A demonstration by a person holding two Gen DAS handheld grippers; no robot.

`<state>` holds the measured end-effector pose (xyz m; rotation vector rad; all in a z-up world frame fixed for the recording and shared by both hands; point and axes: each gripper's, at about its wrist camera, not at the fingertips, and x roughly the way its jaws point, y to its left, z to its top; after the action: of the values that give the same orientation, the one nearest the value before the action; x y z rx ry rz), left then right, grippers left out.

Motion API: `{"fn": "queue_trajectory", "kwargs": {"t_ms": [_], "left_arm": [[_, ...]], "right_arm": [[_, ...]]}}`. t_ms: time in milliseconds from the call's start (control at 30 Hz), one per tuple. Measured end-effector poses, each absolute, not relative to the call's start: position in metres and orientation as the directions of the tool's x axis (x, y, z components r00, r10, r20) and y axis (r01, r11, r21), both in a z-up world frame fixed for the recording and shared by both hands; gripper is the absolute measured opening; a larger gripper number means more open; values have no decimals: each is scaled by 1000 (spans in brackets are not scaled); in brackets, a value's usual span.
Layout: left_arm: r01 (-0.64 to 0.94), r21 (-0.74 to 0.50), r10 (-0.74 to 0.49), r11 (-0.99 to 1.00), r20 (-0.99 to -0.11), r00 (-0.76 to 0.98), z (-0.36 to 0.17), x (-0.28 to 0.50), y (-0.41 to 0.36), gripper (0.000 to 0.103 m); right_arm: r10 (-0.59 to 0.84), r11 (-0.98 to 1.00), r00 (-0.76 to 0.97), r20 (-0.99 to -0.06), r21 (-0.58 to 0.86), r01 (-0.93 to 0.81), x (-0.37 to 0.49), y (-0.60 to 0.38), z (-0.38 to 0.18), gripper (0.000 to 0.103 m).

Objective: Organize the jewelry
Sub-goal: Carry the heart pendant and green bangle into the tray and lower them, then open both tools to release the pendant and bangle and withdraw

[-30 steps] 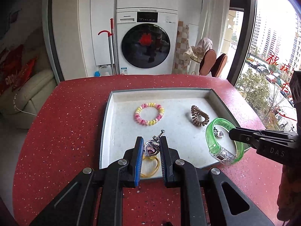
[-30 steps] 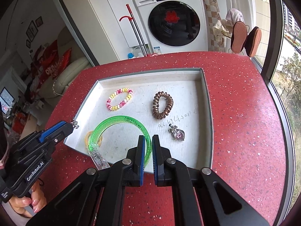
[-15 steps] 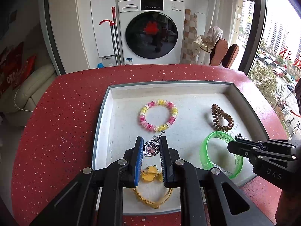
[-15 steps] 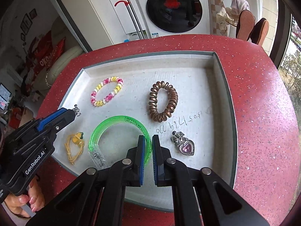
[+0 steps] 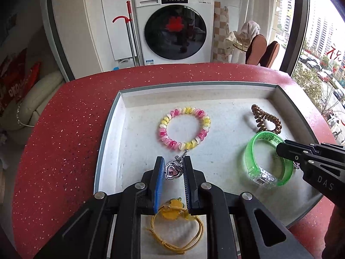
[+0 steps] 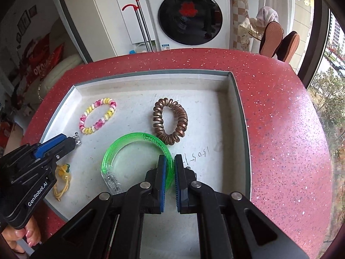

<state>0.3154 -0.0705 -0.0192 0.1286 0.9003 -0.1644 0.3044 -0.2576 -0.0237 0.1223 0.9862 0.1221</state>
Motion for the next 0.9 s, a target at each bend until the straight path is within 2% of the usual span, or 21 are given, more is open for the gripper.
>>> {"fn": "queue_trajectory", "kwargs": {"t_ms": [167,400,433,500,533,567,900], "left_arm": [[180,82,-46,980,-790,612,-26,318,-76,35],[172,130,-4,977,-785,619,-25,314,-79,35],[169,131,-3,977,-782,623,-24,312,-79,35],[166,124,-8,978,-779,627,-22,311,-78,35],[165,118,-12,979,-778,628,-21,310,-78,35],[165,113,-16,980,-777,630,-20,309,-78,35],[172,112,-28,979,-759,650,-11,306,-77,35]], "right_arm": [[142,990,552,-822,131,-59,301,-252,-23,9],[170,985,551,-817,163,-61,299,-256,-20,9],[175,984,553,-815,167,-64,299,-256,-19,12],[178,983,563,-807,171,-65,296,-257,-15,24],[181,982,568,-803,175,-65,296,-258,-14,34],[184,981,575,-797,181,-64,294,-259,-11,38],[221,971,599,-769,233,-60,279,-263,3,38]]}}
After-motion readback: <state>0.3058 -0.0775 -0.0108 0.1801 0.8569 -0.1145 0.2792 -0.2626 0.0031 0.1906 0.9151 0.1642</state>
